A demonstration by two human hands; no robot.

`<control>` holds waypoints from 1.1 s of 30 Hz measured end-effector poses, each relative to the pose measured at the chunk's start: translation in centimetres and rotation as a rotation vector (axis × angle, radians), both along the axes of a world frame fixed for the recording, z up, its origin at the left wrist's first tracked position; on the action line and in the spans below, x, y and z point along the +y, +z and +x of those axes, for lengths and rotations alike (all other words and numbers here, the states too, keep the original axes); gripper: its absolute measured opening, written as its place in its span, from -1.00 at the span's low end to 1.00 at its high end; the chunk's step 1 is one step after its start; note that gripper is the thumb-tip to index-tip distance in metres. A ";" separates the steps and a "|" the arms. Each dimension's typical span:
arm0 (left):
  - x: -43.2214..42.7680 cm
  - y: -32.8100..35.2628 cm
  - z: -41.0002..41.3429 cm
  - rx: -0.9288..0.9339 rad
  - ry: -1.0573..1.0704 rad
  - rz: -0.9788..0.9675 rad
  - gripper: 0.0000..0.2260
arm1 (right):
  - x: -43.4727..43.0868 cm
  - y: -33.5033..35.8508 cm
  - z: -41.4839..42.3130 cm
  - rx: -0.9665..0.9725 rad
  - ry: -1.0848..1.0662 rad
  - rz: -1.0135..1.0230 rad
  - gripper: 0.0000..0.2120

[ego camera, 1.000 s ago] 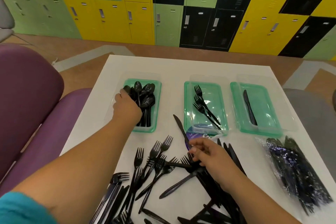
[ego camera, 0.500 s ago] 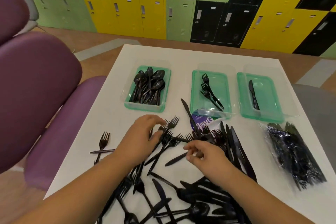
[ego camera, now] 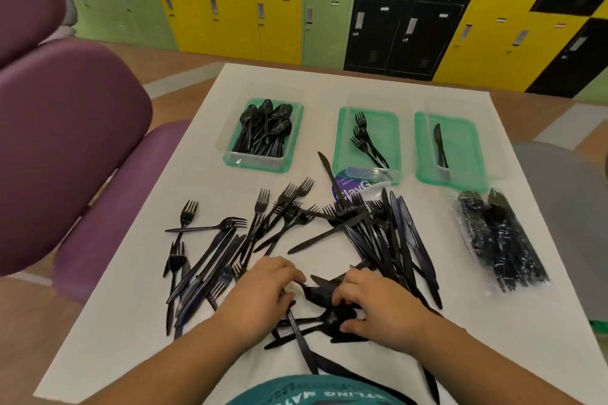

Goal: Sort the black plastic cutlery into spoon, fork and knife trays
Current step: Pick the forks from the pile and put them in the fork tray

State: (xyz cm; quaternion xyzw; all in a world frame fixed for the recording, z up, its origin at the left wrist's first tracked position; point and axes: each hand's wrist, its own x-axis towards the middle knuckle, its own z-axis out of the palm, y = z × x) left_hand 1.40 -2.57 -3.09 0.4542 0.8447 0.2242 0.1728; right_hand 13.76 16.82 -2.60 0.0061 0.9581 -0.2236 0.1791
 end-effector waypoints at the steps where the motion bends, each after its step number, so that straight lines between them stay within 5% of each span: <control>1: 0.4 -0.5 0.2 0.025 -0.011 -0.011 -0.73 | -0.1 -0.4 0.3 0.008 0.004 0.025 -0.69; 8: 3.4 -1.1 -0.1 0.185 -0.098 -0.288 -0.74 | -0.5 -2.0 0.4 0.093 -0.042 0.096 -0.75; 14: 3.7 -0.6 -1.4 0.249 -0.059 -0.314 -0.75 | -0.5 -2.0 0.4 0.134 -0.112 -0.001 -0.72; 19: 3.6 1.7 -1.8 -0.059 0.130 -0.053 -0.78 | -0.9 -2.6 -0.1 0.126 0.009 0.020 -0.52; 24: 2.5 2.0 -1.4 -0.250 0.275 0.009 -0.87 | -1.3 -2.6 -1.2 0.149 0.047 0.106 -0.61; 28: 2.0 1.4 -0.6 -0.290 0.232 -0.160 -0.84 | -1.2 -2.0 -1.9 0.107 0.044 0.154 -0.72; 33: 3.2 0.5 1.8 -0.060 0.068 -0.499 -0.59 | -0.8 -1.7 -1.8 0.082 -0.140 0.054 -0.78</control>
